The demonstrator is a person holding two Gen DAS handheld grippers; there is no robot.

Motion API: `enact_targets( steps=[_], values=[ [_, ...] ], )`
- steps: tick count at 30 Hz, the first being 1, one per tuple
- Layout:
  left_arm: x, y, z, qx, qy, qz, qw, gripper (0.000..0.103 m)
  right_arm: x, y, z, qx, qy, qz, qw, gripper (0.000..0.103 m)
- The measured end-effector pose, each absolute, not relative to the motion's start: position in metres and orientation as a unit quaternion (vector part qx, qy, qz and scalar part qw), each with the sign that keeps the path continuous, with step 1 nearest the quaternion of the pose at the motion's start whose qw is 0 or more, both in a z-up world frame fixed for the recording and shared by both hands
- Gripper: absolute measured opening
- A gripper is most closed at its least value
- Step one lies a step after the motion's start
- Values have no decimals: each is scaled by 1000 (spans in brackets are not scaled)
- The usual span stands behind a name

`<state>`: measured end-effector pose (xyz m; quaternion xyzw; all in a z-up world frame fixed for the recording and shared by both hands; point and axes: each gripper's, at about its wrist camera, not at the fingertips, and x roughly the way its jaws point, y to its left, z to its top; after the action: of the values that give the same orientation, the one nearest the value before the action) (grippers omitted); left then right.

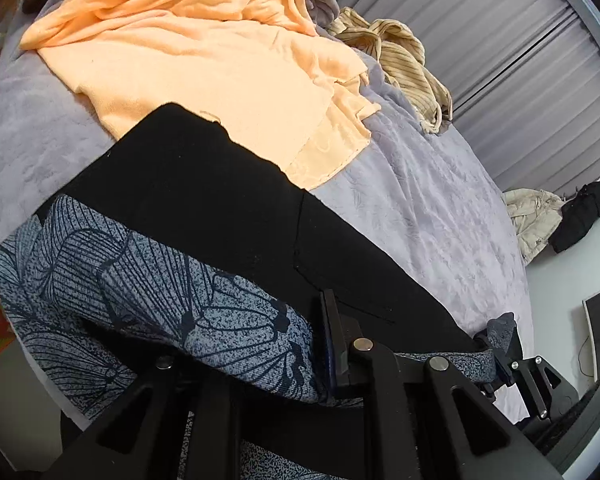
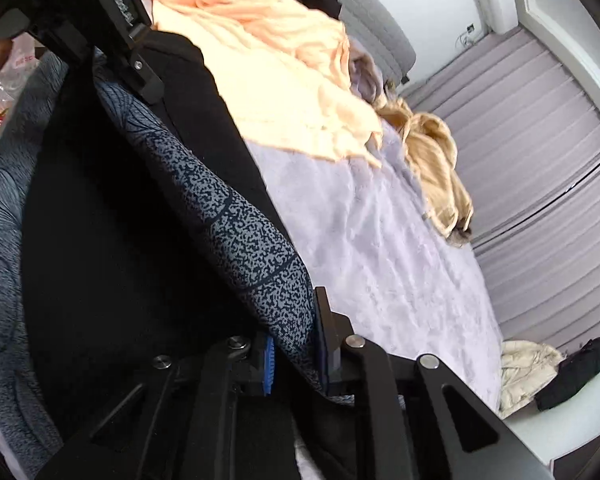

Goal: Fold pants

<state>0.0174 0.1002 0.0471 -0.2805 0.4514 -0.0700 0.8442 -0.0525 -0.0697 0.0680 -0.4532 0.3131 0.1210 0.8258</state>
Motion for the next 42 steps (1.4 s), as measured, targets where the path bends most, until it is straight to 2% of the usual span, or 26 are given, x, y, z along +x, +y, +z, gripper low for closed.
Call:
enact_targets(
  steps=[6,9,14,16,18,19,21,23,24,28,31,33,34,35,36,37,38,39,40,41,42],
  values=[
    [-5,121,74,-280,437,-74,851,19,-92,-60,79,-445,306,137,830,15],
    [-29,134,83,-249,422,-52,870,19,-116,-58,78,-437,299,166,832,15],
    [-30,166,23,-281,493,-17,823,19,-145,-33,33,-460,318,212,801,15],
    [-29,170,9,-297,496,-22,815,19,-141,-32,14,-463,331,207,795,15],
    [-33,164,14,-270,485,-24,832,20,-146,-32,12,-445,336,202,805,15],
    [-35,161,17,-254,483,-26,838,22,-144,-33,14,-432,341,202,810,15],
    [-40,162,18,-237,481,-31,843,35,-160,-33,18,-413,347,201,818,15],
    [-47,176,16,-238,481,-16,844,67,-160,-36,18,-413,345,198,820,15],
    [-51,187,14,-244,481,-1,842,72,-160,-36,17,-418,341,194,819,15],
    [-64,226,14,-289,476,32,830,72,-164,-32,16,-416,336,184,825,15],
    [-61,224,35,-263,456,43,849,72,-165,-32,16,-408,337,180,829,15],
    [-53,203,55,-230,442,16,867,72,-166,-29,15,-411,336,174,829,19],
    [-50,190,61,-212,434,-5,875,74,-167,-27,14,-417,332,167,830,20],
    [-44,170,67,-184,430,-28,884,87,-168,-25,12,-423,327,162,830,21],
    [-39,149,70,-155,428,-46,889,95,-168,-23,10,-426,323,156,830,22],
    [-34,132,71,-131,427,-58,893,102,-169,-22,10,-429,320,150,831,27],
    [-29,121,69,-116,427,-66,895,102,-170,-23,12,-424,320,148,834,45],
    [-24,111,64,-102,435,-74,892,102,-171,-24,15,-414,322,149,838,58],
    [-19,109,57,-96,449,-72,885,102,-172,-26,19,-403,321,146,844,83],
    [-15,113,46,-97,469,-63,875,102,-176,-29,24,-386,318,152,852,89],
    [-13,122,35,-106,486,-51,866,102,-181,-32,28,-368,317,161,859,89]
  ],
)
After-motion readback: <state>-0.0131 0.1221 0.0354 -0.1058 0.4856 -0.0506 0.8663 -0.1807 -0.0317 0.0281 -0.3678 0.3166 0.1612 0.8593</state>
